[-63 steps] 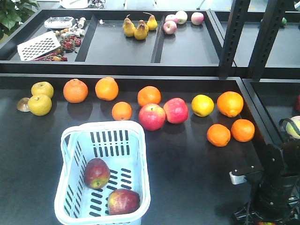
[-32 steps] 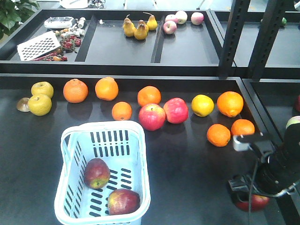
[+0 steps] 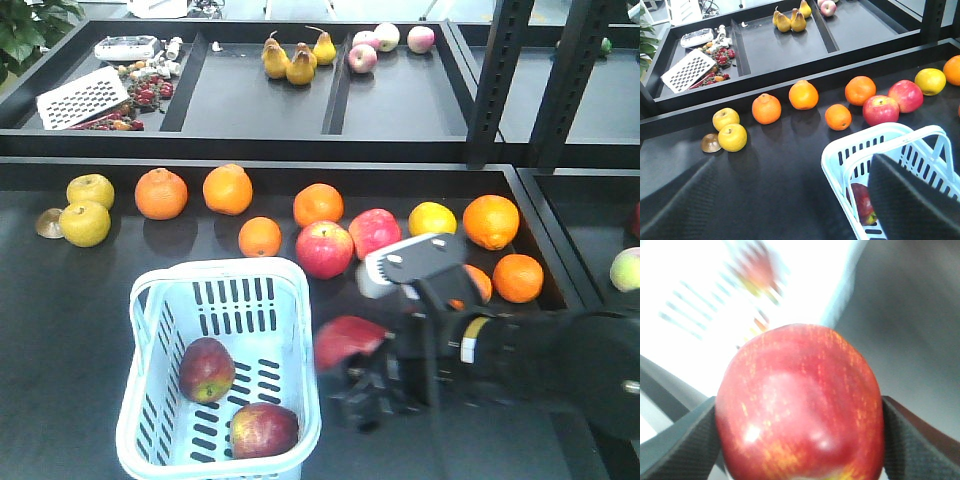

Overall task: Pick three apples into basket with both arms
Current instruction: 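Place the third apple into the basket and release it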

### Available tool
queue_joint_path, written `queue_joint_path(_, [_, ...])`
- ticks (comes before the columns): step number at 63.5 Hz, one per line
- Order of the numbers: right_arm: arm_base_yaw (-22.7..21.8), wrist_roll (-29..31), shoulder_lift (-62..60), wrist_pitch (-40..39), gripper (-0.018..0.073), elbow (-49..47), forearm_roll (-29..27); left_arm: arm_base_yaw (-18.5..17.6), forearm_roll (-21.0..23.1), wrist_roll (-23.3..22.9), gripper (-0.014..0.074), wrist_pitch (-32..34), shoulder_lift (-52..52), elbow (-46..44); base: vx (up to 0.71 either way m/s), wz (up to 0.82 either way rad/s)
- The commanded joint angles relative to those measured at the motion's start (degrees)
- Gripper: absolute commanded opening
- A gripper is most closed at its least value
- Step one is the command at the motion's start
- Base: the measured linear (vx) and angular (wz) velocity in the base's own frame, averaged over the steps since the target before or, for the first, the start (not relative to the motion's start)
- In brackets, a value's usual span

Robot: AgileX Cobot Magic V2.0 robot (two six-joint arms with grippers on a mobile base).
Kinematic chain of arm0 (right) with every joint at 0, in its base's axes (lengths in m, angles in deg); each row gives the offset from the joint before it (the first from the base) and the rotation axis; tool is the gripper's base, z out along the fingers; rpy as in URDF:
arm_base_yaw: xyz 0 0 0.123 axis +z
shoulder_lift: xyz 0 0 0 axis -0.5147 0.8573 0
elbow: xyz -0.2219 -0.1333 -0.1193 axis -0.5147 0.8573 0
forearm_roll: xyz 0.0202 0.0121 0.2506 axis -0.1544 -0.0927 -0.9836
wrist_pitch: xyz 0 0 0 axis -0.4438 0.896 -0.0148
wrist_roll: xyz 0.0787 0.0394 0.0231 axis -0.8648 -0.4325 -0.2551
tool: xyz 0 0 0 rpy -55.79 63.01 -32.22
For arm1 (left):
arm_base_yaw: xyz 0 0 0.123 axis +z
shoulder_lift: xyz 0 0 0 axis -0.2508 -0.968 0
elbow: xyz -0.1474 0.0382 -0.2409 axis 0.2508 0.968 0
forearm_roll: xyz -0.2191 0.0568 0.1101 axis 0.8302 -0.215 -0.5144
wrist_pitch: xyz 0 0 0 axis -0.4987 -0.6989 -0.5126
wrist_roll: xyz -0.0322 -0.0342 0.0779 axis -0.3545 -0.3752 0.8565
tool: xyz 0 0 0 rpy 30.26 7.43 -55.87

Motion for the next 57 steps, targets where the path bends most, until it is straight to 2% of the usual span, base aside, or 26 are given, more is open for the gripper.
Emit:
queue_joint_path(1, [2.39,-0.08,2.65,-5.37,0.0314,-5.61,-0.84,0.09,-0.96,-0.73,0.0576,3.36,-0.17,-1.54,0.00,0.00])
queue_joint_path(9, [5.12,0.36,8.80,-4.82,0.0321,-11.12,-0.70,0.09,-0.96,-0.73,0.0576,3.36,-0.17,-1.54,0.00,0.00])
queue_joint_path(16, [6.71,1.87,14.27,-4.67,0.0365,-14.61,-0.69,0.09,-0.96,-0.73,0.0576,3.36,-0.17,-1.54,0.00,0.00])
queue_joint_path(33, [7.06,2.61,19.78,-4.12,0.0636,-17.38,-0.69,0.09,-0.96,-0.73,0.0576,3.36,-0.17,-1.54,0.00,0.00])
queue_joint_path(38, [7.06,2.61,19.65,-4.12,0.0690,-17.38,-0.69,0.09,-0.96,-0.73,0.0576,3.36,-0.17,-1.54,0.00,0.00])
queue_joint_path(50, [6.44,2.45,17.93,-2.27,0.0705,-17.38,-0.55,0.09,-0.96,-0.73,0.0576,3.36,-0.17,-1.54,0.00,0.00])
queue_joint_path(57, [3.73,2.04,14.93,1.40,0.0690,-17.32,-0.24,0.09,-0.96,-0.73,0.0576,3.36,-0.17,-1.54,0.00,0.00])
